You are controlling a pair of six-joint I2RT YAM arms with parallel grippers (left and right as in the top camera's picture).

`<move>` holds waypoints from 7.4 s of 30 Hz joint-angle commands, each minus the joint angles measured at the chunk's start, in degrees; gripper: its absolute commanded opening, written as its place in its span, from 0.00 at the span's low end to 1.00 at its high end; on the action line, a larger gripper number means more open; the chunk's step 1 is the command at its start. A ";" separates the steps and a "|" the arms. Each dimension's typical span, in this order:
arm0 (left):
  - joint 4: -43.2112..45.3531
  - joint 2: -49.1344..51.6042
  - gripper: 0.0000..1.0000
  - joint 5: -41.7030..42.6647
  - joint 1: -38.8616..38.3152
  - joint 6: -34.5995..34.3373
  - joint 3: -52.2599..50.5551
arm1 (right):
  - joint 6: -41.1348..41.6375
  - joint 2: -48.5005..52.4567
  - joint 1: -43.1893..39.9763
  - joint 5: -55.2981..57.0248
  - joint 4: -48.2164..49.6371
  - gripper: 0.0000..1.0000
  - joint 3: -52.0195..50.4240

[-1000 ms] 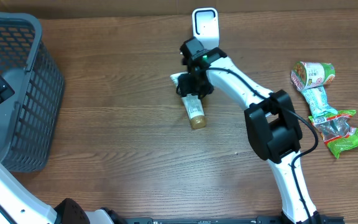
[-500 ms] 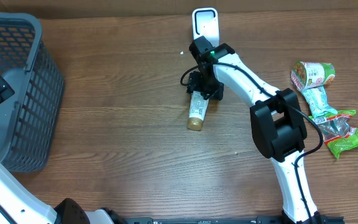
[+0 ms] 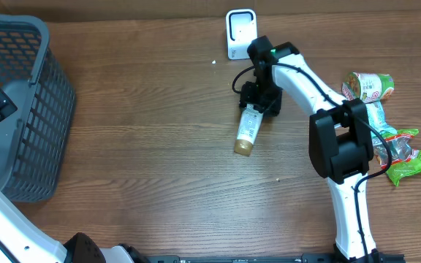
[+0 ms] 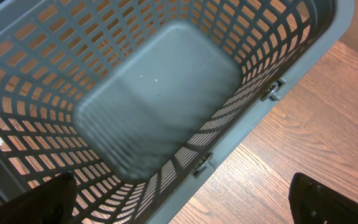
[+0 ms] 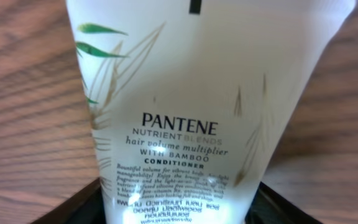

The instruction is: Scan the item barcode

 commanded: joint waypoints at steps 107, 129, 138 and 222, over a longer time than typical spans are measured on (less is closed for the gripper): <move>0.17 -0.39 1.00 0.24 -0.02 -0.42 0.70 | -69.11 -6.29 -1.60 -10.97 12.81 0.63 -16.63; 0.17 -0.39 1.00 0.24 -0.02 -0.42 0.70 | -22.27 -6.32 -1.40 -11.69 6.82 0.64 -16.46; 0.20 -0.39 1.00 0.24 -0.02 -0.42 0.70 | -22.36 -5.99 -1.01 -20.20 13.84 0.41 -16.26; 0.17 -0.39 1.00 0.24 -0.02 -0.42 0.70 | -75.60 -6.34 3.37 45.97 60.33 0.04 -0.55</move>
